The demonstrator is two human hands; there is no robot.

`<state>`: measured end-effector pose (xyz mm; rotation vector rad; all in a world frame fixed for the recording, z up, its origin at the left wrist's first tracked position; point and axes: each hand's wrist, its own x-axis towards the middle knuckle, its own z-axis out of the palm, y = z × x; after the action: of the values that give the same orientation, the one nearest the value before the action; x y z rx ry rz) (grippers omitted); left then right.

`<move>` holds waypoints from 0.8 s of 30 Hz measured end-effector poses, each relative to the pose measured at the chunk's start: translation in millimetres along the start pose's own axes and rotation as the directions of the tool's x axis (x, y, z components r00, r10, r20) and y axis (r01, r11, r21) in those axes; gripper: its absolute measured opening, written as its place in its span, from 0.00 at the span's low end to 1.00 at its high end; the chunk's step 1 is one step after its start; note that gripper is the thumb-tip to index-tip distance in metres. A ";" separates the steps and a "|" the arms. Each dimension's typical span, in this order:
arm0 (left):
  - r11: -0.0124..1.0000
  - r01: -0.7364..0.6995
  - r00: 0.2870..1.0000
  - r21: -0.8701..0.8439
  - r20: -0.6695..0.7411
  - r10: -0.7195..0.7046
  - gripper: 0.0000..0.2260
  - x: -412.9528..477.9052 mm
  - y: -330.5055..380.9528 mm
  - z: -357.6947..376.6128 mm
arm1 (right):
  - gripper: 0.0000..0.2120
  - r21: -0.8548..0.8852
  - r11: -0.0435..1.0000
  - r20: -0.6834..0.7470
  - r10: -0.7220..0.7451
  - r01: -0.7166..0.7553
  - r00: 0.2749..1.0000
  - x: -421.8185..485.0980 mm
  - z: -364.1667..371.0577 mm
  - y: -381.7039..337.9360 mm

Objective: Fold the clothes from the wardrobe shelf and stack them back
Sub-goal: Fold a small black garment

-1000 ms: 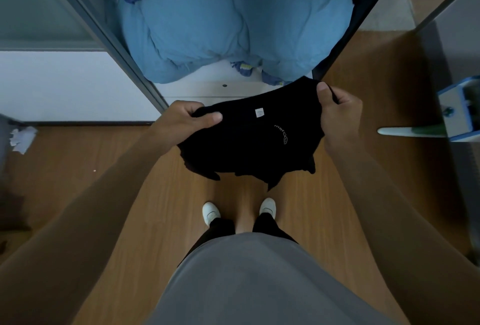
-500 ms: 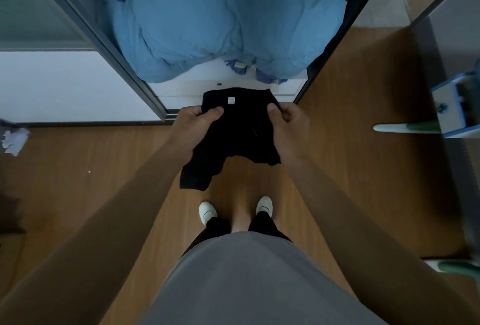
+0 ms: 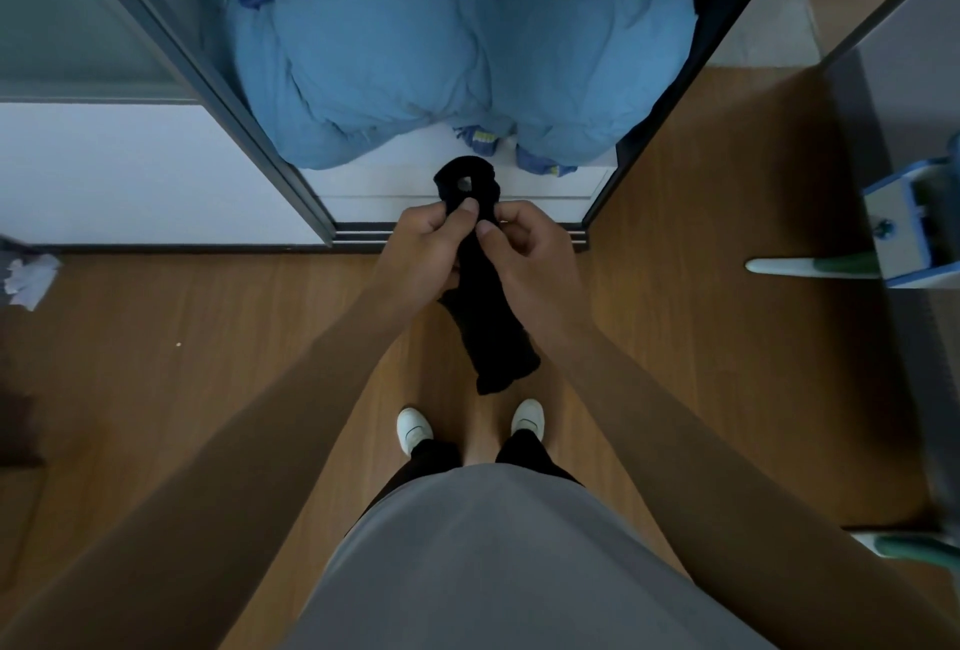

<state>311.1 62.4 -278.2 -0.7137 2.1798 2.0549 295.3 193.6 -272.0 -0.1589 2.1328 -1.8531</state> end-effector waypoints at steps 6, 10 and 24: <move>0.994 -0.103 0.992 0.027 0.079 0.101 0.18 0.4 6.6 -9.6 | 0.24 -0.183 0.969 0.242 -0.118 0.165 0.963 -4.6 -3.7 -1.6; 0.986 -0.159 0.982 0.041 0.108 0.154 0.19 1.6 9.8 -14.1 | 0.24 -0.188 0.970 0.182 -0.118 0.153 0.976 -6.1 -10.4 -1.2; 0.860 -0.405 0.888 0.311 0.358 0.289 0.15 0.7 17.2 -27.7 | 0.10 -0.434 0.842 0.309 -0.194 0.320 0.931 21.8 -32.7 -25.7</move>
<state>311.5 35.6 -259.4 0.0459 2.5413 1.6353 261.8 214.4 -246.5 -0.7915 2.4258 -1.2869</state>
